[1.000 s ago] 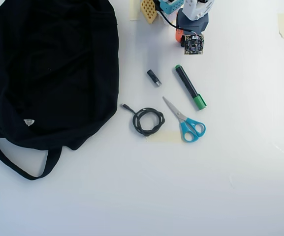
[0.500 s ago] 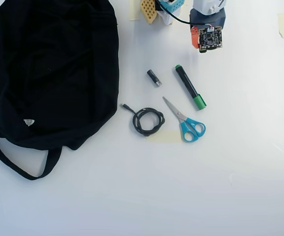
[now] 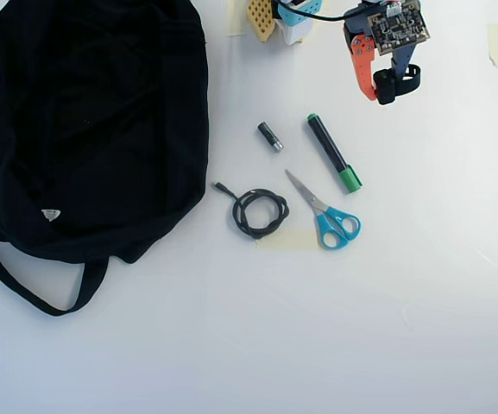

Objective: Put the bike light into the black bag

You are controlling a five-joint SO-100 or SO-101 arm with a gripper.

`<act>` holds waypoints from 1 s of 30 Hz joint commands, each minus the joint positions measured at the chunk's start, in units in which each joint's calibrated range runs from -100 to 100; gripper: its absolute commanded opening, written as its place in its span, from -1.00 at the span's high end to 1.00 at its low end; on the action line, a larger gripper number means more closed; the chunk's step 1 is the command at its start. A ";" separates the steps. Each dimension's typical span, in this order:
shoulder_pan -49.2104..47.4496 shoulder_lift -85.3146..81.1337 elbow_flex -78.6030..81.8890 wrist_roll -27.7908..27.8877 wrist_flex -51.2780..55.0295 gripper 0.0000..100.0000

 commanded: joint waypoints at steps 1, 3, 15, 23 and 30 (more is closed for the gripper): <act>4.14 -0.85 -4.45 2.81 0.05 0.96; 6.16 -0.44 -5.88 5.74 -0.46 0.96; 17.08 0.31 -10.56 8.05 -3.65 0.96; 18.06 0.47 -9.66 8.10 -8.65 0.96; 18.65 5.12 -10.65 8.05 -14.24 0.96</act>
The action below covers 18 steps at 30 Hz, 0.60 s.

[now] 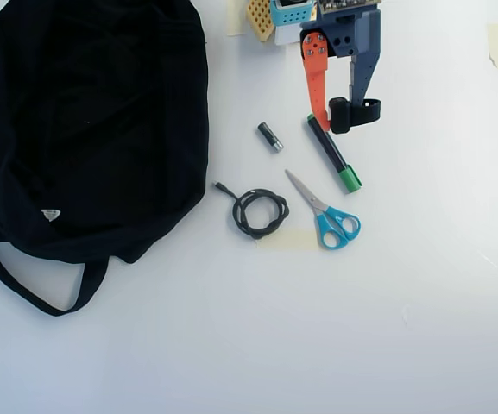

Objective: Put the bike light into the black bag

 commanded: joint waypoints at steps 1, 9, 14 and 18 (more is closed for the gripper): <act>1.54 3.63 -2.86 0.28 -4.54 0.96; 9.32 6.12 -3.85 -2.81 -9.11 0.96; 18.60 6.53 -2.68 -4.17 -8.85 0.96; 26.08 6.78 -2.95 -3.91 -8.85 0.96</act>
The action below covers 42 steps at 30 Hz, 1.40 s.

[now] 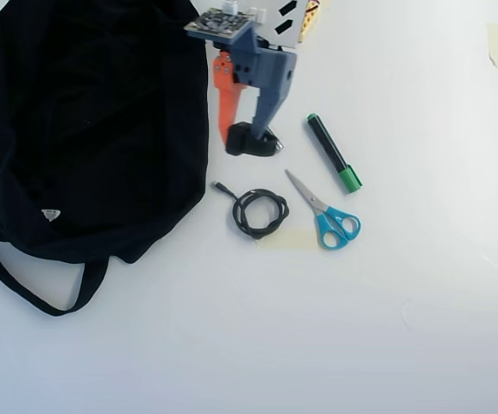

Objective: Put the bike light into the black bag

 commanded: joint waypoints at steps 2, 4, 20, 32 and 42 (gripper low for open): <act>9.91 -0.11 -2.06 0.10 -1.04 0.96; 14.69 0.30 -1.97 0.10 -0.26 0.96; 48.28 18.40 -2.95 2.04 -4.14 0.96; 45.66 28.19 -6.73 1.62 -4.65 0.36; -0.04 -22.52 -6.46 -1.94 18.34 0.96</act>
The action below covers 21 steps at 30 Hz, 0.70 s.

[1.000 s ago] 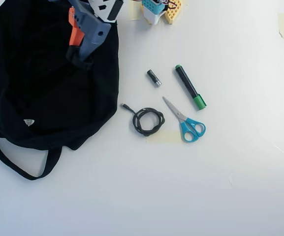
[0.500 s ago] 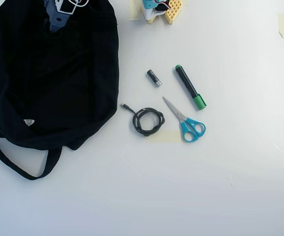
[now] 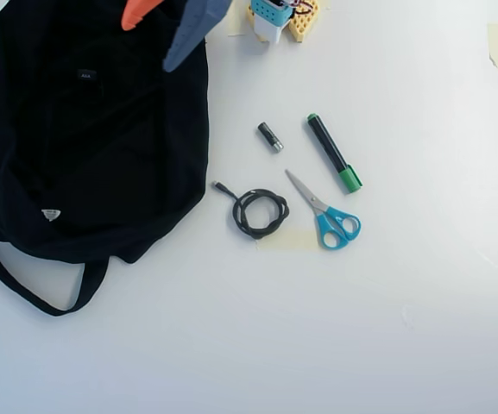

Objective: Put the bike light into the black bag

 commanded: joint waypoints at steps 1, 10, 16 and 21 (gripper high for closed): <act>-14.27 -10.64 9.78 -0.39 -0.12 0.94; -17.71 -28.24 28.20 0.24 5.57 0.96; -22.72 -42.18 50.93 0.72 1.95 0.96; -24.82 -49.90 62.43 9.05 1.34 0.96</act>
